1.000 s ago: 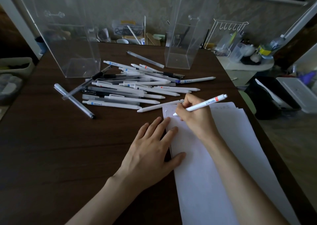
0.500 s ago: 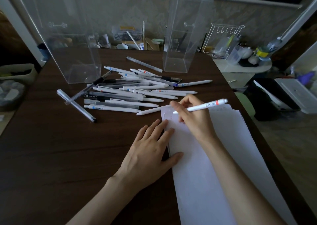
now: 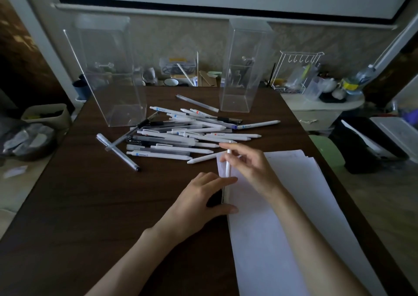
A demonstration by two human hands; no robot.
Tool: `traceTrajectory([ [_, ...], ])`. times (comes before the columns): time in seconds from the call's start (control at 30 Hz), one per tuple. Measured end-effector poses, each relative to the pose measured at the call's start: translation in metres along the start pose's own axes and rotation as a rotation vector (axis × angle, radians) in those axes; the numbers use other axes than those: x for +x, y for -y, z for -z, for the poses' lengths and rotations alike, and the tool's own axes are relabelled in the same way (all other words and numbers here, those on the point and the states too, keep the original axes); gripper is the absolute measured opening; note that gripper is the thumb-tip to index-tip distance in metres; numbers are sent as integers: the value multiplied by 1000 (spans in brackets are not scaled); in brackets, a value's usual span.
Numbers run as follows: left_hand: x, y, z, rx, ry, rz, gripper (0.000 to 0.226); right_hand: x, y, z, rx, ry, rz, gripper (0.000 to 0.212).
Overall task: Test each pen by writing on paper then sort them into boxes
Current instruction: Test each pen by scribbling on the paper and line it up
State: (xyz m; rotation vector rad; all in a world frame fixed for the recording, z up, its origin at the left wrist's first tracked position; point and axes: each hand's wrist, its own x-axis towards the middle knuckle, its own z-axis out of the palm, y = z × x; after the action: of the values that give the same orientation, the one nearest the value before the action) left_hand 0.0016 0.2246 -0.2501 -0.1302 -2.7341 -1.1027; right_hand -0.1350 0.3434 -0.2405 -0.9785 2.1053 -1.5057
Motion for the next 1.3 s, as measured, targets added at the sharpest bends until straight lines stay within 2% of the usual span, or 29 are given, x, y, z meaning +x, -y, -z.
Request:
traceTrajectory([
  [0.07, -1, 1, -1, 49, 31, -47, 81, 1, -1, -1, -18, -13, -4, 26],
  [0.27, -1, 8, -6, 203, -68, -109, 59, 1, -2, -3, -62, 17, 8, 30],
  [0.47, -19, 4, 6, 251, -69, -61, 65, 7, 4, -6, -78, -57, 32, 35],
  [0.5, -28, 4, 12, 260, -61, -28, 67, 11, 5, -6, -163, -90, 52, 35],
  [0.57, -50, 9, 22, 286, -65, 27, 69, 23, 7, -5, -514, -125, 120, 32],
  [0.63, -72, 13, 35, 329, -90, 74, 68, 33, 8, -4, -840, -72, 145, 26],
  [0.7, -91, 16, 46, 406, -109, 109, 67, 38, 12, -4, -961, 5, 101, 24],
  [0.8, -112, 19, 56, 483, -133, 161, 62, 39, 20, -7, -1030, 34, 97, 24],
  [1.03, -136, 20, 59, 487, -210, 223, 58, 34, 20, -3, -1035, 73, 86, 20],
  [1.2, -120, 16, 61, 469, -237, 207, 61, 29, 27, 3, -907, -62, 241, 9],
  [1.3, -90, 6, 57, 424, -249, 163, 58, 15, 37, 11, -817, -197, 330, 10],
])
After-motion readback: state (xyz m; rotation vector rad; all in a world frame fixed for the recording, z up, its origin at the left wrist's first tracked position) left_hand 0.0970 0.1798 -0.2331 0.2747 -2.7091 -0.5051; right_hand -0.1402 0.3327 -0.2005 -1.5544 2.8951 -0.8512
